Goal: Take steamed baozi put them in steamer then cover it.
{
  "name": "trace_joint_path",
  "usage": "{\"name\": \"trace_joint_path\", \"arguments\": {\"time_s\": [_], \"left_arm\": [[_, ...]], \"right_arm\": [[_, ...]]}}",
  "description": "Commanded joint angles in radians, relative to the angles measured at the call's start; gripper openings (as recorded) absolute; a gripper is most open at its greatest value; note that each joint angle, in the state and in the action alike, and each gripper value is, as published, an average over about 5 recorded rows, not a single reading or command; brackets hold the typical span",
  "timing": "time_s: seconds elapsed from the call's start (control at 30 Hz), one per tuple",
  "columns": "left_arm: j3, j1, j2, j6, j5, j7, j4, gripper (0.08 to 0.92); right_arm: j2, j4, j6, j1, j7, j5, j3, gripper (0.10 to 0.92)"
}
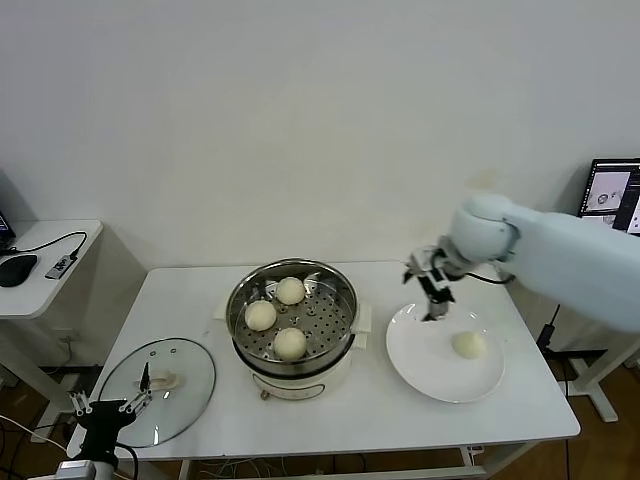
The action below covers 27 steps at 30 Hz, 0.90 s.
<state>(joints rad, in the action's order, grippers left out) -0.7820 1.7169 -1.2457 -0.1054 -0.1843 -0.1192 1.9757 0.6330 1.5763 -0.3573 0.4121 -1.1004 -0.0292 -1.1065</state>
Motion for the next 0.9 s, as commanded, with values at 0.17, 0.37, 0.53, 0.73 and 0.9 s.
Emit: {"name": "trace_joint_path", "arguments": {"time_s": [0.17, 0.37, 0.53, 0.73, 0.9], "left_arm": [[-0.010, 0.010, 0.005, 0.008, -0.002, 0.002, 0.004, 0.823], [-0.032, 0.017, 0.008, 0.011, -0.010, 0.004, 0.002, 0.823], [-0.041, 0.019, 0.008, 0.012, -0.014, 0.004, 0.002, 0.823], [-0.046, 0.020, 0.006, 0.013, -0.014, 0.005, 0.001, 0.823], [-0.047, 0.019, 0.005, 0.013, -0.015, 0.005, -0.001, 0.823]], "right_arm": [[-0.109, -0.140, 0.045, -0.367, -0.023, 0.212, 0.277, 0.823], [-0.050, -0.241, 0.066, -0.448, -0.009, 0.272, 0.324, 0.823], [0.004, -0.303, 0.070, -0.490, 0.003, 0.297, 0.356, 0.823], [0.062, -0.367, 0.073, -0.506, 0.016, 0.316, 0.380, 0.823], [0.089, -0.401, 0.073, -0.507, 0.017, 0.328, 0.382, 0.823]]}}
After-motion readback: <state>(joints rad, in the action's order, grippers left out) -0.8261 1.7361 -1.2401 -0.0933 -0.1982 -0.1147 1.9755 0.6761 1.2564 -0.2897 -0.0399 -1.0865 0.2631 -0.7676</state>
